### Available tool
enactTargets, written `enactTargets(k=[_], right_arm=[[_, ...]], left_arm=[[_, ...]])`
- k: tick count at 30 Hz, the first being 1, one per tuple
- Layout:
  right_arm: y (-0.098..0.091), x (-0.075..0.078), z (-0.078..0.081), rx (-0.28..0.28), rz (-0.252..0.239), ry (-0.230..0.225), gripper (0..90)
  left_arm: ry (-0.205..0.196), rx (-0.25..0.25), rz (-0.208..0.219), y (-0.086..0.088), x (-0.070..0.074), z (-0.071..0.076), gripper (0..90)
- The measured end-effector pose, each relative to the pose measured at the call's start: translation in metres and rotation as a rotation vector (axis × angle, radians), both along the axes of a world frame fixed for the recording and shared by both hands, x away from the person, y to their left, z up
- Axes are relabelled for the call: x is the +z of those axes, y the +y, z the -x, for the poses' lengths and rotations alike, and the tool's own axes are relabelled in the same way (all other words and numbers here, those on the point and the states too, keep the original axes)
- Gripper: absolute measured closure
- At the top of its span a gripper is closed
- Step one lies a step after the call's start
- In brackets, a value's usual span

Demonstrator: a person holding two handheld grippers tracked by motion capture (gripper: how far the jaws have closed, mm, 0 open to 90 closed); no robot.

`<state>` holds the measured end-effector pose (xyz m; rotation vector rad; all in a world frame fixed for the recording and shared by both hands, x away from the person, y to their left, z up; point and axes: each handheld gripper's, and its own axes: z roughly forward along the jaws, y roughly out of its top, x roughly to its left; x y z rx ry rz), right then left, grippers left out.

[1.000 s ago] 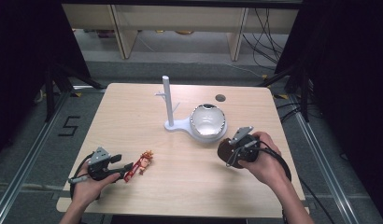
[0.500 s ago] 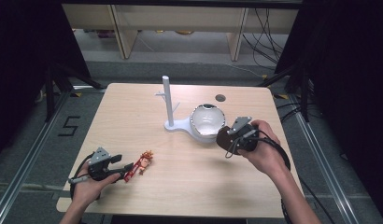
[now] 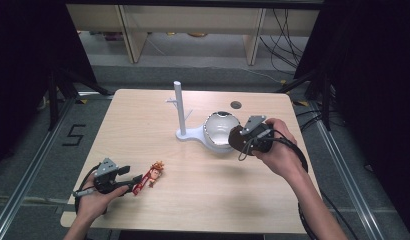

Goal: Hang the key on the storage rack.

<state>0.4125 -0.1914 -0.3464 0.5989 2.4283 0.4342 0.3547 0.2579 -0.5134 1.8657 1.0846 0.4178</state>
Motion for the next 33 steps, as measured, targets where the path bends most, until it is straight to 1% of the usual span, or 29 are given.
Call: enactTargets(k=[3, 5, 6, 8, 10, 12, 14, 17, 18, 21, 25, 26, 27, 28, 29, 30, 32, 33], right_arm=[[0.002, 0.002, -0.003, -0.001, 0.001, -0.004, 66.0], [0.004, 0.005, -0.006, 0.011, 0.002, -0.012, 65.9], [0.005, 0.006, -0.008, 0.027, 0.006, -0.016, 65.9], [0.007, 0.007, -0.011, 0.023, 0.004, -0.024, 65.8], [0.009, 0.009, -0.014, 0.034, 0.011, -0.027, 65.8], [0.012, 0.009, -0.017, 0.040, 0.007, -0.031, 65.8], [0.014, 0.010, -0.020, 0.060, 0.008, -0.037, 65.8], [0.017, 0.009, -0.023, 0.060, 0.007, -0.043, 65.8], [0.020, 0.009, -0.027, 0.069, 0.010, -0.050, 65.7], [0.024, 0.010, -0.031, 0.084, 0.013, -0.052, 65.7], [0.029, 0.010, -0.035, 0.083, 0.005, -0.051, 65.6], [0.030, 0.010, -0.037, 0.089, 0.006, -0.060, 65.6], [0.031, 0.010, -0.037, 0.079, 0.000, -0.052, 65.6], [0.032, 0.010, -0.040, 0.089, 0.005, -0.061, 65.6], [0.032, 0.010, -0.040, 0.088, 0.001, -0.053, 65.6], [0.033, 0.009, -0.042, 0.093, 0.005, -0.061, 65.6], [0.034, 0.009, -0.044, 0.093, 0.007, -0.055, 65.6], [0.034, 0.008, -0.046, 0.096, 0.009, -0.059, 65.6]], left_arm=[[-0.003, 0.006, -0.002, 0.000, 0.001, 0.000, 33.9], [-0.005, 0.010, 0.001, 0.001, 0.001, 0.000, 33.9], [-0.005, 0.010, 0.001, 0.001, 0.001, 0.000, 33.9], [-0.004, 0.009, 0.000, 0.001, 0.001, 0.000, 33.9], [-0.002, 0.009, -0.002, 0.002, 0.001, 0.000, 33.9], [-0.003, 0.010, -0.001, 0.002, 0.000, 0.000, 33.9], [-0.003, 0.010, 0.000, 0.002, 0.000, 0.000, 33.9], [-0.001, 0.009, -0.002, 0.002, 0.000, 0.000, 33.9], [-0.001, 0.009, -0.002, 0.002, 0.000, 0.000, 33.8], [0.001, 0.011, -0.001, 0.002, 0.000, 0.000, 33.8], [0.004, 0.005, 0.000, 0.002, -0.001, 0.000, 33.9], [0.004, 0.005, 0.000, 0.002, -0.001, 0.000, 33.8], [0.004, 0.004, -0.001, 0.003, -0.001, 0.000, 33.8], [0.002, 0.008, 0.000, 0.002, -0.001, 0.000, 33.8], [0.002, 0.008, 0.000, 0.002, -0.001, 0.000, 33.9], [0.005, 0.011, -0.007, 0.002, -0.001, 0.000, 33.8], [0.005, 0.006, 0.002, 0.002, -0.001, 0.000, 33.8], [0.005, 0.006, 0.003, 0.002, -0.002, 0.000, 33.8]])
